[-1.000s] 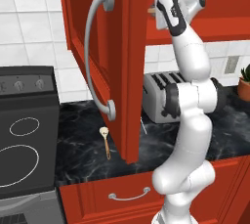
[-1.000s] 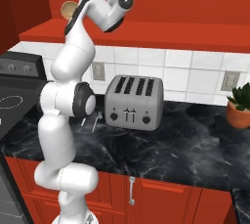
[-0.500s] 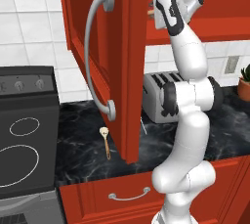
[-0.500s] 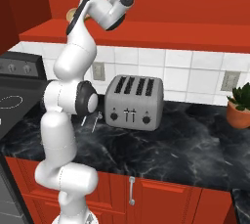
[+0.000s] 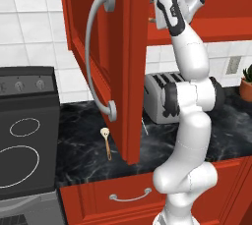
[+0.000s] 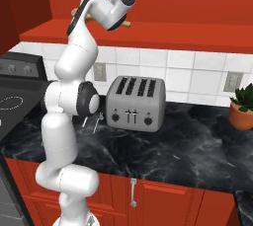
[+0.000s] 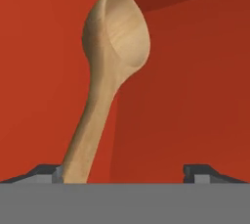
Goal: Organize the utensils by type. Pick up the wooden spoons from the counter and place them in the open cabinet. Then pick up the metallic utensils from the counter and place them in the open drawer.
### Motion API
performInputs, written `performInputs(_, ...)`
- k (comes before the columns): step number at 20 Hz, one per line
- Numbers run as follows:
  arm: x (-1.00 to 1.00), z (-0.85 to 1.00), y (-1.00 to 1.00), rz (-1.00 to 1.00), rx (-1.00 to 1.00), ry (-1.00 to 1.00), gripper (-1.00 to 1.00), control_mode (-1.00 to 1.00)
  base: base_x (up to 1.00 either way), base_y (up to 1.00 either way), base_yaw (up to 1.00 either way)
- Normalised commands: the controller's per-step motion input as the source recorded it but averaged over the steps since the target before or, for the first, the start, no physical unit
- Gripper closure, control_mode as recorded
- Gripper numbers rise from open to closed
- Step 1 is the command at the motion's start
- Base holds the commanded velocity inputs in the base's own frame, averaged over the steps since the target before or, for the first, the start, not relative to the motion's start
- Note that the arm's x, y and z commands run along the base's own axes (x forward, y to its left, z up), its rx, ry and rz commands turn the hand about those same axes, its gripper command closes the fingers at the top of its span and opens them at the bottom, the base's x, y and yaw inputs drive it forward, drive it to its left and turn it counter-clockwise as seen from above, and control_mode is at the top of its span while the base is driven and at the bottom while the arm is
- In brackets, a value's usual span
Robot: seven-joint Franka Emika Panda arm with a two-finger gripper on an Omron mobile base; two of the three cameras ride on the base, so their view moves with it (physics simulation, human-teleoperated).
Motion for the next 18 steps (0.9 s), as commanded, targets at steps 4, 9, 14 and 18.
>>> performInputs(4, -0.22, -0.27, 0.0, 0.02, -0.01, 0.0, -1.0, -1.0, 0.0, 0.0, 0.0)
performInputs(9, -0.54, -0.28, 0.0, 0.01, 0.0, 0.0, -1.0, -1.0, 0.0, 0.0, 0.0)
performInputs(14, -0.78, -0.27, 0.0, 0.0, 0.0, 0.0, -1.0, -1.0, 0.0, 0.0, 0.0)
performInputs(18, -0.91, -0.17, 0.02, 0.0, 0.0, 0.0, -1.0, -1.0, 0.0, 0.0, 0.0)
